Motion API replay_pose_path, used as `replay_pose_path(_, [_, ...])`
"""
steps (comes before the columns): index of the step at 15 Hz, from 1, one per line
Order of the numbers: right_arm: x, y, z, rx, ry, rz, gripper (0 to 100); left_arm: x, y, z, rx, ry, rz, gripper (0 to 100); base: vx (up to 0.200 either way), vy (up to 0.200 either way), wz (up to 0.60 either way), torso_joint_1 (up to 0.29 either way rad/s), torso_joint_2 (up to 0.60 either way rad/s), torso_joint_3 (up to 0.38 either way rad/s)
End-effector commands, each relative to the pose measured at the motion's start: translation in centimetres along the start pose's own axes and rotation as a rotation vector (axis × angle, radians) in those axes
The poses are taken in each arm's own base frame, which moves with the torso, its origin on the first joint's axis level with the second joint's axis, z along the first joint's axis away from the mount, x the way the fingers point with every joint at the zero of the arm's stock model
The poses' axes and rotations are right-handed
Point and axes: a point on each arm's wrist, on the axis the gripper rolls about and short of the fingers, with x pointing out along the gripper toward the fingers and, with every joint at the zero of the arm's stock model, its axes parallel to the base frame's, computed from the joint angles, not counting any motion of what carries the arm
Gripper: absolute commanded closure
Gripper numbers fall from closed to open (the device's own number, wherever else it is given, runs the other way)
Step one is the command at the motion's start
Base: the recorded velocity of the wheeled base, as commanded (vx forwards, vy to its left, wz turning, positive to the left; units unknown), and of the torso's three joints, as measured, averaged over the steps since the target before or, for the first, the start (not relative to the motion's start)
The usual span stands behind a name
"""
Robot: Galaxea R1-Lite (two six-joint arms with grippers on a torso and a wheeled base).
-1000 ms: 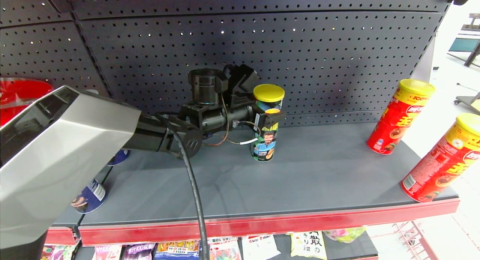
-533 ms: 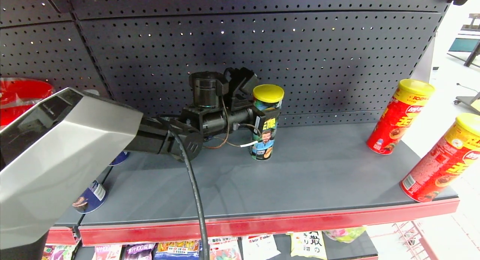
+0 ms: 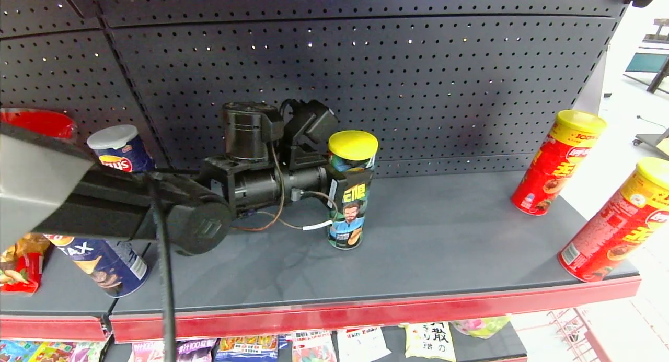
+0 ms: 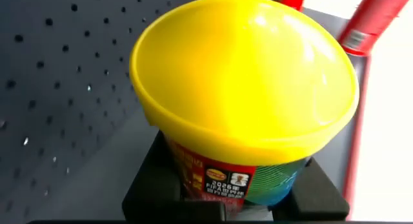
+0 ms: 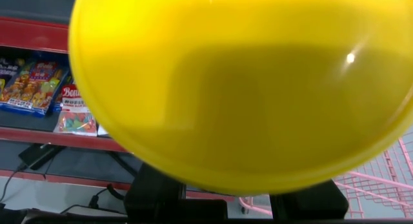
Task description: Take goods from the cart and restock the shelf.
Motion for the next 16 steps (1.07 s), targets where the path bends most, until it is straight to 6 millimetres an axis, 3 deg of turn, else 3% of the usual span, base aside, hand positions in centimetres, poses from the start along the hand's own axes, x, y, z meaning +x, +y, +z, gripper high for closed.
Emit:
replay_pose_path(1, [0.1, 0.0, -0.1, 0.0, 0.005, 0.001, 100, -2.5, -2.3, 1.6, 0.002, -0.03, -0.01, 100, 0.0, 0.0, 0.0, 0.0, 0.0, 0.0])
replay_pose_path(4, [0.1, 0.0, -0.1, 0.0, 0.006, 0.003, 100, -1.9, -4.9, 0.9, -0.047, -0.057, -0.021, 100, 0.0, 0.0, 0.0, 0.0, 0.0, 0.0])
replay_pose_path(8, [0.1, 0.0, -0.1, 0.0, 0.004, 0.002, 100, -2.5, -5.2, -1.1, -0.043, -0.055, -0.012, 100, 0.0, 0.0, 0.0, 0.0, 0.0, 0.0])
replay_pose_path(16, [0.1, 0.0, -0.1, 0.0, 0.004, 0.002, 100, -4.2, -4.8, -2.3, -0.043, -0.055, 0.017, 100, 0.0, 0.0, 0.0, 0.0, 0.0, 0.0])
